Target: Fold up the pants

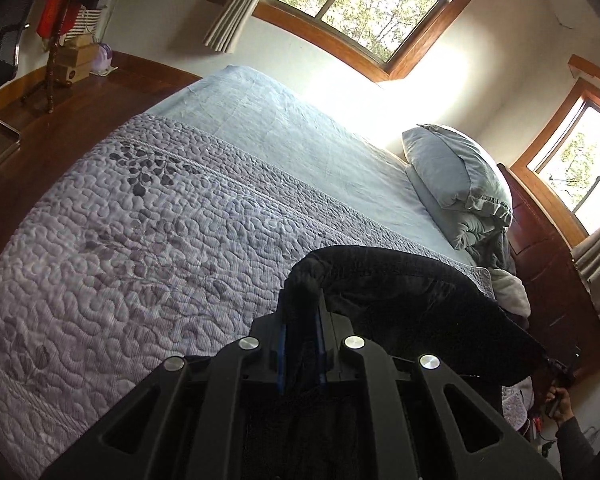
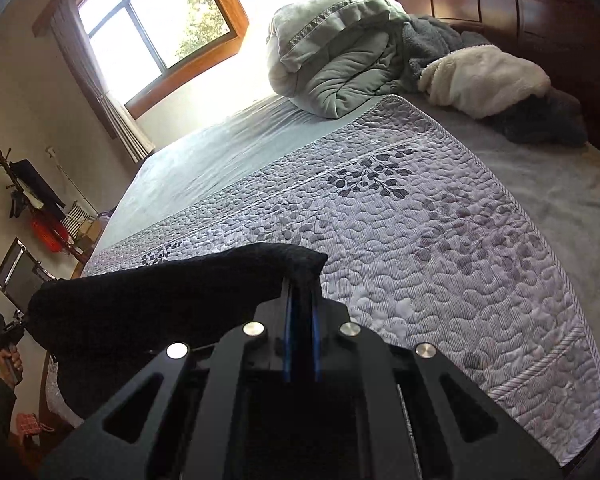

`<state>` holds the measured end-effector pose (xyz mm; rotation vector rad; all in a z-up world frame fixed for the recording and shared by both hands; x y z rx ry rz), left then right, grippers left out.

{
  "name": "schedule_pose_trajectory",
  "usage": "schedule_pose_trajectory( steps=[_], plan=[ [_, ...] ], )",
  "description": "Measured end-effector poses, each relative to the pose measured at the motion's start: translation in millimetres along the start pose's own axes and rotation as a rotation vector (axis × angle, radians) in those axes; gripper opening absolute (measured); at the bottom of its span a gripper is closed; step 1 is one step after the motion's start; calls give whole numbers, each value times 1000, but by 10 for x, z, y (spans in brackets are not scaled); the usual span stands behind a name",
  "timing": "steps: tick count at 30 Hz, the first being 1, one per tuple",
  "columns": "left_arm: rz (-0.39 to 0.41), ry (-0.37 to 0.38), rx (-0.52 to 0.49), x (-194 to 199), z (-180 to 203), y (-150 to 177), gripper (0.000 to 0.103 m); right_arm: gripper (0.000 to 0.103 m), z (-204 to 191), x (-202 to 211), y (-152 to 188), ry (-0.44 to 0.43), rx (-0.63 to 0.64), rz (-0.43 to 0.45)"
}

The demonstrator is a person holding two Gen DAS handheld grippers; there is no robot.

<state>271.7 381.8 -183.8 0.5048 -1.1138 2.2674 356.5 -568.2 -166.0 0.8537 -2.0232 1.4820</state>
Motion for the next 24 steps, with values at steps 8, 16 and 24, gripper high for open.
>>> schedule_pose_trajectory(
  steps=[8, 16, 24],
  plan=[
    [3, 2, 34, 247, -168, 448, 12, 9, 76, 253, 533, 55, -44, 14],
    [-24, -37, -2, 366, -251, 792, 17, 16, 179, 343, 947, 79, -111, 10],
    [-125, -146, 14, 322, -503, 1219, 50, 55, 229, 249, 1482, 133, -168, -69]
  ],
)
Point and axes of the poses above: each gripper's, at about its wrist camera, not at the fingertips, and x roughly against the way its jaws point, z to its right, y to its underside, the point moved 2 cm from there along -x, roughly the way its jaws point, and after that the axes turned 6 degrees about y, right-handed, at the moved point
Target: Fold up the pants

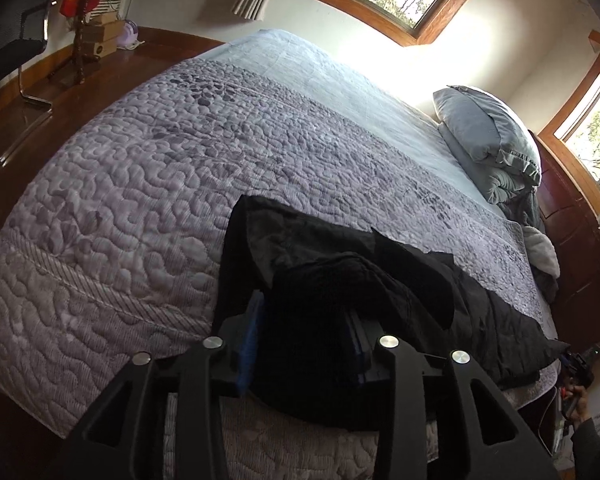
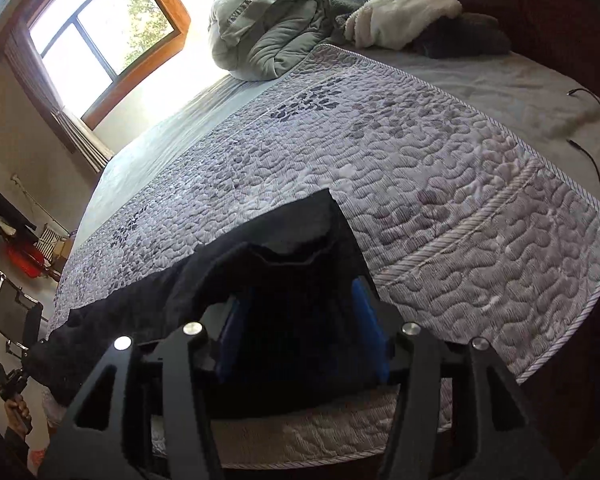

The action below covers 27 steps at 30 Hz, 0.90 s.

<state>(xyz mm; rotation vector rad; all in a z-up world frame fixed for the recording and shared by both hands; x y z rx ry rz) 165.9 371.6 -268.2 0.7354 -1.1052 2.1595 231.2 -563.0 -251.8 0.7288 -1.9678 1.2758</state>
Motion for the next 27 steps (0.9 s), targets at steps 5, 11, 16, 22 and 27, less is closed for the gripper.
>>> schedule_pose_trajectory(
  steps=[5, 11, 16, 22, 27],
  plan=[
    [-41, -130, 107, -17, -381, 289, 72, 69, 268, -86, 365, 33, -149, -103],
    [118, -34, 339, 320, -628, 510, 85, 71, 628, 74, 706, -169, -509, -85],
    [157, 94, 401, 330, -489, 525, 90, 62, 499, -63, 720, -269, -567, -83],
    [86, 132, 452, 19, -316, 471, 92, 61, 516, -379, 713, -238, -652, -101],
    [39, 92, 436, -177, -235, 405, 83, 57, 548, -476, 699, -235, -689, -90]
  ],
)
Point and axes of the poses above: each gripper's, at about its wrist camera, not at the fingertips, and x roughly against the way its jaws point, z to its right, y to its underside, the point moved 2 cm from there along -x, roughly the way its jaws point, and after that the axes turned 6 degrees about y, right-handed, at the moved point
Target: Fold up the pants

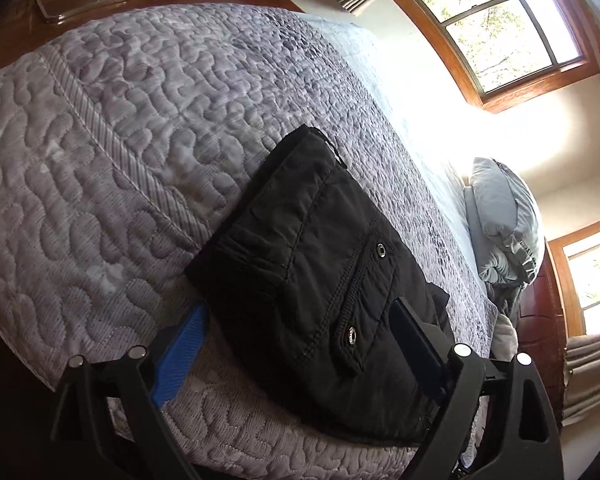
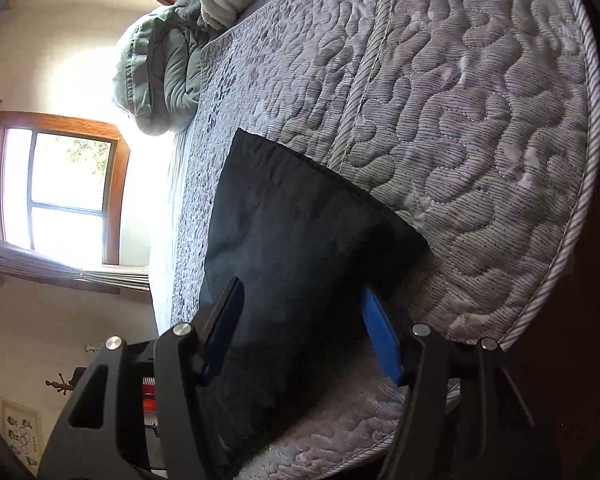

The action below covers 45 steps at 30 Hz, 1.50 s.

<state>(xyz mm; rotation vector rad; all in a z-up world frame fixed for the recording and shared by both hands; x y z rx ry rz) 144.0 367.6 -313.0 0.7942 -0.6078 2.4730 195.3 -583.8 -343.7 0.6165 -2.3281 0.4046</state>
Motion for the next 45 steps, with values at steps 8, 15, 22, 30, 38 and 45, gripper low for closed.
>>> schedule_pose_trajectory(
  steps=[8, 15, 22, 30, 38, 45],
  plan=[
    [-4, -87, -40, -13, 43, -59, 17, 7, -28, -17, -39, 29, 16, -8],
    [5, -73, -39, 119, 52, -76, 16, 5, -69, 83, -12, 45, 66, -9],
    [-25, -140, -21, -96, -140, -61, 16, 7, 89, -61, 4, 119, 46, -40],
    [78, -145, -36, 224, -110, 34, 83, 55, 272, 445, -44, 20, -48, 50],
    [32, -90, -104, 170, 85, 217, 89, 55, 413, 278, 60, -37, -77, 15],
    [-15, -113, -79, -78, 99, 269, 91, 57, 500, 65, 72, -81, -121, 18]
  ],
)
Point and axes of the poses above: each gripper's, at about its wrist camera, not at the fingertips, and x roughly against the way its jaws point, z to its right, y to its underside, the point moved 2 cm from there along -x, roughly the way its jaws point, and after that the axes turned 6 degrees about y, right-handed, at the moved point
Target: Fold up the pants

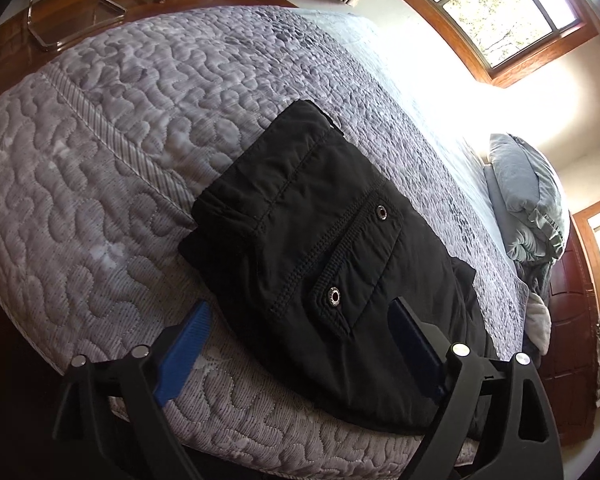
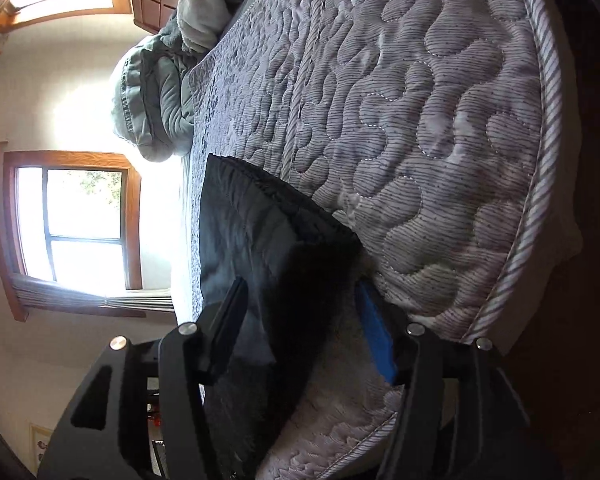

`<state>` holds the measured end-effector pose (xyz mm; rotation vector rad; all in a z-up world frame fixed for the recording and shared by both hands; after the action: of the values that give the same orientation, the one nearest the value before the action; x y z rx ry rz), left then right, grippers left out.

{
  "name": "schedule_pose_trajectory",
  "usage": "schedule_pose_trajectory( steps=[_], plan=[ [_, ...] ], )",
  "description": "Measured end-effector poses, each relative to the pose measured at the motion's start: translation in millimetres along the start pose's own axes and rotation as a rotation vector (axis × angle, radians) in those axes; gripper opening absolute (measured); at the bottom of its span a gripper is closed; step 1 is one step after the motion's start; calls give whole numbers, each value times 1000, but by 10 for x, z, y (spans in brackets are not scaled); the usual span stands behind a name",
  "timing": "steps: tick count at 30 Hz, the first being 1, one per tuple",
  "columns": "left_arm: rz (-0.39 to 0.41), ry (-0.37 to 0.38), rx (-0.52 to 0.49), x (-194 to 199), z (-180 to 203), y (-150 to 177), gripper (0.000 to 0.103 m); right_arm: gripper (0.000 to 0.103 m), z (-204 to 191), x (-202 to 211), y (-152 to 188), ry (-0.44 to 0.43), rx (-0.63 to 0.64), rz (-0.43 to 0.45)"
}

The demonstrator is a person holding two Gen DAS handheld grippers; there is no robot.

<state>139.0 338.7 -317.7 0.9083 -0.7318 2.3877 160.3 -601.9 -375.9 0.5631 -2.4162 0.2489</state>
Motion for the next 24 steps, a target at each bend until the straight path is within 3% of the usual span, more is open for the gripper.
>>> schedule_pose_trajectory(
  steps=[6, 11, 12, 13, 15, 24],
  plan=[
    [-39, -19, 7, -184, 21, 50, 91, 58, -57, -120, -43, -77, 12, 9],
    [-44, -30, 32, -265, 25, 103, 91, 48, 32, -128, -33, -105, 4, 24],
    [-44, -35, 32, -278, 28, 110, 91, 44, 15, -124, -39, -104, 9, 23],
    [-45, -36, 30, -293, 30, 108, 91, 29, -12, -120, -44, -103, 17, 20],
    [-44, -41, 30, -315, 51, 119, 91, 23, -83, -107, -54, -102, 32, 19],
    [-24, -14, 50, -287, 16, 141, 92, 18, -609, 115, 28, -25, 180, 53]
  ],
)
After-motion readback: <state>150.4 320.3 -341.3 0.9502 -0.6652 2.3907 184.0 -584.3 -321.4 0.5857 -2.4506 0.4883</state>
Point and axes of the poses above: each gripper's, at about its wrist camera, not at the fingertips, and x roughly against the way its jaws point, z to its right, y to its underside, the point moved 2 cm from there along -x, roughly the way its jaws point, and after that the axes turned 6 degrees about y, right-handed, at the moved point
